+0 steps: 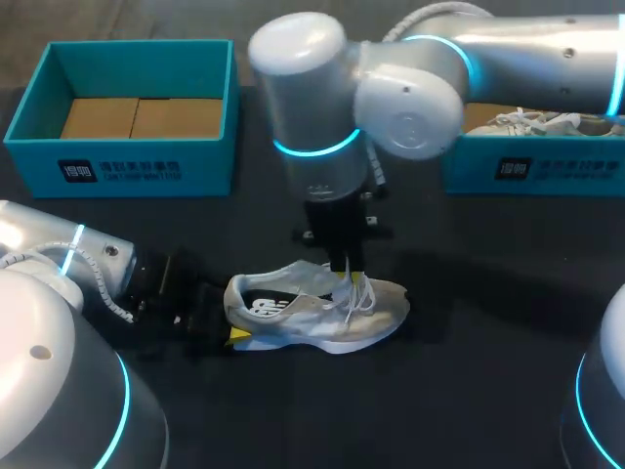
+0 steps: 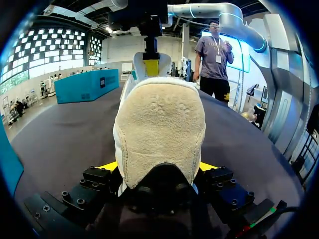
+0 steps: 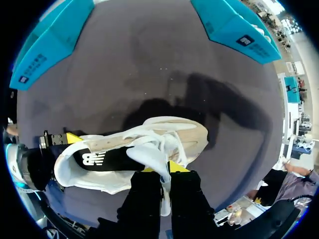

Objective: Take the shoe out of the shoebox, open the shoe tongue, remove and reinsert the insole, then place the shoe into the shoebox

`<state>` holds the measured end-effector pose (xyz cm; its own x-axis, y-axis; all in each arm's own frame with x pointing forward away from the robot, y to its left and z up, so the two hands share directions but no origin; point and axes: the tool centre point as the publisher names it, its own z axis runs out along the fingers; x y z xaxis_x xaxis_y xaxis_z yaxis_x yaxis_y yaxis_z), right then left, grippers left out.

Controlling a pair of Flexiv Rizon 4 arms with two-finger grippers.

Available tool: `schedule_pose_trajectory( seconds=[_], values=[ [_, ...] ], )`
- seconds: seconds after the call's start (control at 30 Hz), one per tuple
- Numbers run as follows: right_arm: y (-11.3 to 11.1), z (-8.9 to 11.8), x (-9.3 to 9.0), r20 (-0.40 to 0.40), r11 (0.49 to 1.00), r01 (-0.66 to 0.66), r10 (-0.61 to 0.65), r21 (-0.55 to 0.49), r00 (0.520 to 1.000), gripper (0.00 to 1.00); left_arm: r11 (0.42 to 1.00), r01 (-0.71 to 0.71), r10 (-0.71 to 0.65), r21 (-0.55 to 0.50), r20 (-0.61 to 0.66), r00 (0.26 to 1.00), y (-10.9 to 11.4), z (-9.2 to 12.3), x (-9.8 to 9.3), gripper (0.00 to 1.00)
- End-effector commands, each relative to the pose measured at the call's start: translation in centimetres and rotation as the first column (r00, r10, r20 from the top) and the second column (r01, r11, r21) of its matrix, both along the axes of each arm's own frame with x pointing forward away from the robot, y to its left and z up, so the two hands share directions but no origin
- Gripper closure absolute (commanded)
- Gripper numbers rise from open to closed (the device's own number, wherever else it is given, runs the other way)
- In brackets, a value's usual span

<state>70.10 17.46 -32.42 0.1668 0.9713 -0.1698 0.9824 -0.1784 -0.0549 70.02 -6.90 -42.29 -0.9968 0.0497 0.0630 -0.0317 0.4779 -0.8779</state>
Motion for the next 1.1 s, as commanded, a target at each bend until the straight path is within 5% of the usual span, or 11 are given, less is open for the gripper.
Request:
schedule_pose_trajectory(
  seconds=[0.03,0.5,0.7,0.8,1.1],
  values=[
    [-1.5,0.2,-0.5,0.062,0.951,0.245,-0.261,0.187,0.963,1.00,1.000,0.001,-0.001,0.004,0.000,1.000,-0.2,-0.3,0.1,1.00],
    [-4.3,-1.6,-0.6,0.049,0.921,0.309,-0.329,0.238,0.943,0.99,1.000,0.001,-0.001,0.004,0.000,1.000,-0.2,-0.3,0.1,1.00],
    [-4.9,-2.8,-0.5,0.042,0.913,0.325,-0.345,0.246,0.938,0.85,1.000,0.001,-0.001,0.004,0.000,1.000,-0.2,-0.3,0.1,1.00],
    [-5.2,-3.5,-0.6,0.036,0.907,0.337,-0.357,0.254,0.934,0.67,1.000,0.001,-0.001,0.004,0.000,1.000,-0.2,-0.3,0.1,1.00],
    [-5.2,-4.3,-1.1,0.025,0.897,0.355,-0.375,0.263,0.927,0.56,1.000,0.001,-0.001,0.004,0.000,1.000,-0.2,-0.3,0.1,1.00]
  ],
)
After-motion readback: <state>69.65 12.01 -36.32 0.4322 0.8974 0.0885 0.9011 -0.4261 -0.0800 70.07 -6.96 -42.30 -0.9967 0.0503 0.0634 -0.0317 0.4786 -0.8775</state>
